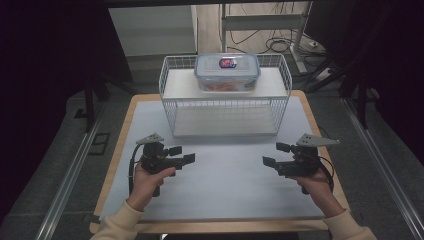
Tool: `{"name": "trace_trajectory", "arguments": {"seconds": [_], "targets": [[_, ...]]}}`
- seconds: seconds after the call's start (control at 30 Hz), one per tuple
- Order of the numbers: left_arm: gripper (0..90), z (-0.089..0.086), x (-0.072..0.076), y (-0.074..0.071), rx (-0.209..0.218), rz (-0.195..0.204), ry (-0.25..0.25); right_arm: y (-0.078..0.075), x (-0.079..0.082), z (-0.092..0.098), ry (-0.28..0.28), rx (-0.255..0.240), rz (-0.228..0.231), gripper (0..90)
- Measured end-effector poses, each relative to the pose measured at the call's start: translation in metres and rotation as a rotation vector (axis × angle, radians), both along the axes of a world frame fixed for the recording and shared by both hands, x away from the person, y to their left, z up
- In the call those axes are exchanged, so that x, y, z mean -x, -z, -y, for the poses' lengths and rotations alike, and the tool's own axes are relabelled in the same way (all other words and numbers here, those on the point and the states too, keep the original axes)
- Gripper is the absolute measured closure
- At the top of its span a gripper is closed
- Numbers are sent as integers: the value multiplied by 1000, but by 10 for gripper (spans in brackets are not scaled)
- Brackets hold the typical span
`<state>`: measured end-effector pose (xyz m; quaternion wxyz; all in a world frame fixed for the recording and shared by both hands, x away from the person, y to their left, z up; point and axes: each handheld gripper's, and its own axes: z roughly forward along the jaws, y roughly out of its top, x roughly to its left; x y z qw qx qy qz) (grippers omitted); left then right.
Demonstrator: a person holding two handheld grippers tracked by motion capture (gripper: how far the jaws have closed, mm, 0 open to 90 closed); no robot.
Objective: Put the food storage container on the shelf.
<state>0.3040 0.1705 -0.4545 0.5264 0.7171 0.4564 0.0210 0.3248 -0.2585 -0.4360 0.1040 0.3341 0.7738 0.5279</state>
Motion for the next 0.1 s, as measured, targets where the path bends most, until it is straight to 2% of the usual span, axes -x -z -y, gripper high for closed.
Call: {"name": "trace_trajectory", "arguments": {"seconds": [0.1], "targets": [[239, 1, 1, 3, -8, -1, -2, 2, 3, 0, 2, 4, 22, 128]]}}
